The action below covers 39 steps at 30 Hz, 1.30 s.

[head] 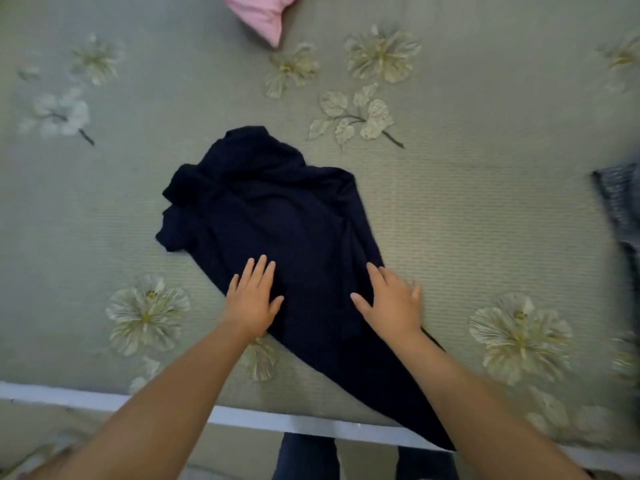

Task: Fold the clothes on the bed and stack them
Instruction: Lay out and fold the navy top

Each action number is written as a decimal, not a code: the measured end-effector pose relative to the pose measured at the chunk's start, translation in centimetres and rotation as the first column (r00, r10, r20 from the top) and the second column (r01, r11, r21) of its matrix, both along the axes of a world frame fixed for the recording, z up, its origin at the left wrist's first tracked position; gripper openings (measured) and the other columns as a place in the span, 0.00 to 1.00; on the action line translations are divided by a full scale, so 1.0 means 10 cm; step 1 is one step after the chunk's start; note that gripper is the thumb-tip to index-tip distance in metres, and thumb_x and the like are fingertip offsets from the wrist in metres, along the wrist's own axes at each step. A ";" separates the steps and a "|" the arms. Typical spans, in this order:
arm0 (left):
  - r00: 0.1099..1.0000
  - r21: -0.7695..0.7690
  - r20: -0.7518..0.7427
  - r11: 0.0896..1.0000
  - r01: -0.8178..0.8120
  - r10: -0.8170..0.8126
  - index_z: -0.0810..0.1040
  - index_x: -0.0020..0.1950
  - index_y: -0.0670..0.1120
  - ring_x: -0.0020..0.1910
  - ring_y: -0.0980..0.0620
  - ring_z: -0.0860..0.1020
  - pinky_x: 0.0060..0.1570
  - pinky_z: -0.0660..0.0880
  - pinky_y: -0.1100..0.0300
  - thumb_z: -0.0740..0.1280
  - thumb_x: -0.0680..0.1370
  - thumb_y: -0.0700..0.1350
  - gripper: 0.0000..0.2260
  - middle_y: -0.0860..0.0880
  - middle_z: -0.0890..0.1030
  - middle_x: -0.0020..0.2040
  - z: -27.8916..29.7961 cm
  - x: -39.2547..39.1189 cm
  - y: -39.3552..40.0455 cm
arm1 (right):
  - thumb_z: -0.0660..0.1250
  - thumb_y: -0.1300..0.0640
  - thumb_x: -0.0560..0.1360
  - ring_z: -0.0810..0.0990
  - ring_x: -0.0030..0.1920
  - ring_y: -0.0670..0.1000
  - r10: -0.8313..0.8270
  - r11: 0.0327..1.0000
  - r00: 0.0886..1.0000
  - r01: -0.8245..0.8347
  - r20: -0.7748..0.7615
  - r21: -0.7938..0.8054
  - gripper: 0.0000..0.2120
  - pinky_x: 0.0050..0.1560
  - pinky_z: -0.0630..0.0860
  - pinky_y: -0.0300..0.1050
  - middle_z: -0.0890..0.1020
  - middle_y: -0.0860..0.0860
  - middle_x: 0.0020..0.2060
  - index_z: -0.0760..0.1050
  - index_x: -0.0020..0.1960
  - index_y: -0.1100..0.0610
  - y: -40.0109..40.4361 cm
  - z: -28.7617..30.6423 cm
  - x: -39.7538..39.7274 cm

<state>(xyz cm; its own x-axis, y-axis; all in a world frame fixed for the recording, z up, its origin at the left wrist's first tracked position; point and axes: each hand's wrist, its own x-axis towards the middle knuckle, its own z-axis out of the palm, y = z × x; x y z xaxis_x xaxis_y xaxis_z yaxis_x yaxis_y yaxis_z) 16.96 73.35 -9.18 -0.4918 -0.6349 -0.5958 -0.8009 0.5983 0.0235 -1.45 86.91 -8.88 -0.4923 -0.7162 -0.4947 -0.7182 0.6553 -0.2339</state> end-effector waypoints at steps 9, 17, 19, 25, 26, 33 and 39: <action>0.915 -0.009 -0.400 0.998 0.054 -0.053 0.78 0.59 0.41 0.63 0.37 0.71 0.61 0.68 0.44 0.69 0.73 0.42 0.15 0.38 0.74 0.63 -0.15 0.39 -0.20 | 0.65 0.61 0.75 0.78 0.47 0.60 -0.296 0.921 0.955 0.294 0.031 -0.254 0.09 0.51 0.63 0.47 0.81 0.62 0.43 0.80 0.49 0.66 -0.07 0.11 0.12; 0.803 -0.031 -0.596 0.998 -0.049 0.021 0.80 0.39 0.36 0.35 0.40 0.80 0.47 0.75 0.44 0.68 0.70 0.33 0.02 0.39 0.82 0.34 0.05 0.38 -0.29 | 0.58 0.63 0.78 0.74 0.43 0.59 -0.639 0.694 0.769 0.554 -0.039 -0.460 0.10 0.43 0.64 0.47 0.77 0.65 0.42 0.74 0.47 0.70 0.14 0.90 -0.54; 0.840 0.030 -0.541 0.999 -0.027 0.038 0.78 0.45 0.36 0.40 0.41 0.79 0.51 0.72 0.48 0.63 0.76 0.36 0.05 0.39 0.81 0.38 0.12 0.44 -0.27 | 0.57 0.62 0.78 0.75 0.47 0.62 -0.616 0.760 0.769 0.525 -0.169 -0.383 0.11 0.41 0.61 0.46 0.78 0.67 0.47 0.73 0.49 0.71 0.25 1.05 -0.71; 0.980 0.391 -0.157 0.903 0.178 -0.125 0.74 0.50 0.39 0.40 0.50 0.70 0.39 0.67 0.58 0.53 0.81 0.43 0.12 0.43 0.78 0.48 0.25 0.31 -0.08 | 0.57 0.63 0.77 0.75 0.55 0.64 -0.428 0.866 0.880 0.464 -0.203 0.186 0.13 0.50 0.69 0.50 0.77 0.66 0.55 0.72 0.59 0.67 0.50 0.78 -0.66; 0.984 0.439 -0.110 0.882 0.173 -0.138 0.74 0.51 0.39 0.41 0.51 0.70 0.40 0.66 0.59 0.53 0.81 0.43 0.12 0.43 0.78 0.49 0.23 0.29 -0.04 | 0.57 0.63 0.77 0.75 0.55 0.64 -0.430 0.860 0.883 0.464 -0.189 0.212 0.12 0.48 0.69 0.49 0.77 0.66 0.54 0.72 0.57 0.67 0.51 0.72 -0.60; 0.980 0.273 -0.166 0.949 0.156 -0.113 0.73 0.57 0.42 0.49 0.47 0.74 0.47 0.73 0.53 0.55 0.80 0.43 0.11 0.44 0.78 0.52 0.24 0.33 0.25 | 0.58 0.65 0.77 0.76 0.49 0.56 -0.725 0.652 0.648 0.755 0.234 -0.072 0.11 0.39 0.75 0.46 0.79 0.57 0.43 0.76 0.55 0.65 0.42 0.66 -0.72; 0.919 0.142 -0.388 0.982 0.128 -0.064 0.71 0.64 0.43 0.58 0.44 0.71 0.53 0.70 0.53 0.59 0.79 0.42 0.14 0.43 0.77 0.57 0.41 -0.07 0.35 | 0.50 0.65 0.80 0.69 0.66 0.53 -0.412 0.091 0.086 0.994 0.907 -0.053 0.23 0.62 0.69 0.49 0.66 0.53 0.68 0.52 0.74 0.52 0.20 0.94 -1.24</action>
<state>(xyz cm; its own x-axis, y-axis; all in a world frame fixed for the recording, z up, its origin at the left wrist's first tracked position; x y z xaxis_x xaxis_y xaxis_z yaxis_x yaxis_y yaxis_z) 16.30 76.86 -5.13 -0.7550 -0.4846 -0.4417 -0.6511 0.6339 0.4174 -13.82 88.95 0.50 -0.7245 -0.3107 -0.6152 0.6042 0.1431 -0.7838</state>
